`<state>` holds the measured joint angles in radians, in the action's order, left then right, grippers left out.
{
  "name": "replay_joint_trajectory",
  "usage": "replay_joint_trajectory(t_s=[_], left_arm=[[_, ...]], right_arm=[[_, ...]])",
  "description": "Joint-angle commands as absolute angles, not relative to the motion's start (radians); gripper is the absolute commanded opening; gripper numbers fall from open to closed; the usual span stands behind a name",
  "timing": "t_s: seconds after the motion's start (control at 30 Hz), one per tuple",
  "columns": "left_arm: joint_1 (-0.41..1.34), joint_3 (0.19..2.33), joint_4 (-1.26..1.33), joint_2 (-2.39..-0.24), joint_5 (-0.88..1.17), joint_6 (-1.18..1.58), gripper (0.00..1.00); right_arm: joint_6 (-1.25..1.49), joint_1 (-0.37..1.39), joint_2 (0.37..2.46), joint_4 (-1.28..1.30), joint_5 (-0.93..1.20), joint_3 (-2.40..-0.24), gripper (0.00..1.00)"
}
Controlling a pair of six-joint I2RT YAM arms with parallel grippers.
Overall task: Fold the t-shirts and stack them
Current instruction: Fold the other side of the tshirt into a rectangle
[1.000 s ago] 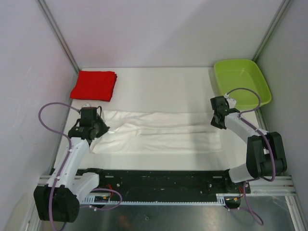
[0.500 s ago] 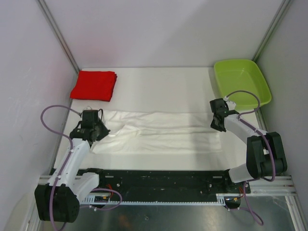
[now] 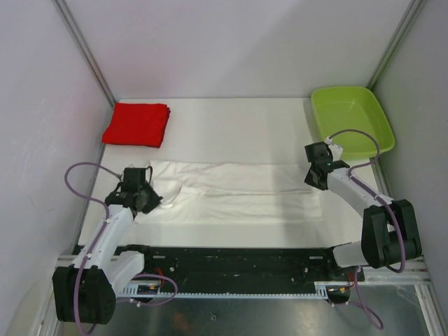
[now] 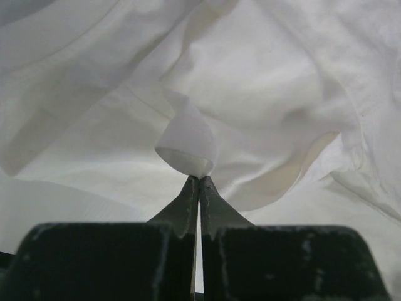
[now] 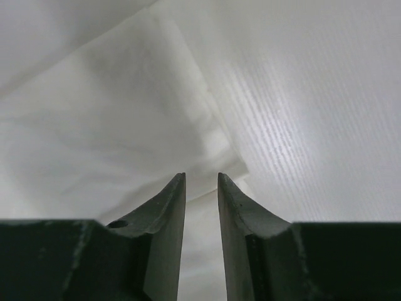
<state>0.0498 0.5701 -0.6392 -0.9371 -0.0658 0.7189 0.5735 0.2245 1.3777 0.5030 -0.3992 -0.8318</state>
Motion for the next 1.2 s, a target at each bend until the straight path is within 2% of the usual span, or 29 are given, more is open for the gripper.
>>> replay_joint_trajectory(t_s=[0.0, 0.23, 0.4, 0.5, 0.63, 0.7, 0.8, 0.9, 1.0, 1.17], left_arm=[[0.046, 0.552, -0.633, -0.918, -0.049, 0.759, 0.0], [0.05, 0.488, -0.633, -0.9, -0.062, 0.837, 0.0], [0.062, 0.494, -0.627, -0.885, -0.026, 0.822, 0.09], [0.065, 0.489, -0.629, -0.839, 0.005, 0.829, 0.02], [0.086, 0.462, -0.631, -0.82, 0.024, 0.862, 0.01], [0.103, 0.453, -0.631, -0.833, 0.02, 0.876, 0.09], [0.132, 0.444, -0.632, -0.829, 0.017, 0.892, 0.31], [0.14, 0.456, -0.649, -0.791, 0.011, 0.904, 0.44], [0.141, 0.503, -0.696, -0.763, -0.039, 0.902, 0.48], [0.135, 0.566, -0.764, -0.782, -0.173, 0.895, 0.44]], right_arm=[[0.618, 0.264, 1.42, 0.493, -0.382, -0.862, 0.31], [0.624, 0.277, 1.439, 0.49, -0.391, -0.855, 0.25], [0.614, 0.359, 1.405, 0.441, -0.346, -0.878, 0.25], [0.627, 0.447, 1.416, 0.383, -0.316, -0.903, 0.25], [0.652, 0.587, 1.472, 0.271, -0.264, -0.953, 0.25], [0.657, 0.654, 1.52, 0.214, -0.24, -0.991, 0.27], [0.647, 0.757, 1.604, 0.14, -0.207, -1.063, 0.29], [0.623, 0.854, 1.699, 0.115, -0.202, -1.17, 0.33], [0.611, 0.922, 1.785, 0.114, -0.201, -1.26, 0.34], [0.609, 1.007, 1.869, 0.139, -0.217, -1.351, 0.37]])
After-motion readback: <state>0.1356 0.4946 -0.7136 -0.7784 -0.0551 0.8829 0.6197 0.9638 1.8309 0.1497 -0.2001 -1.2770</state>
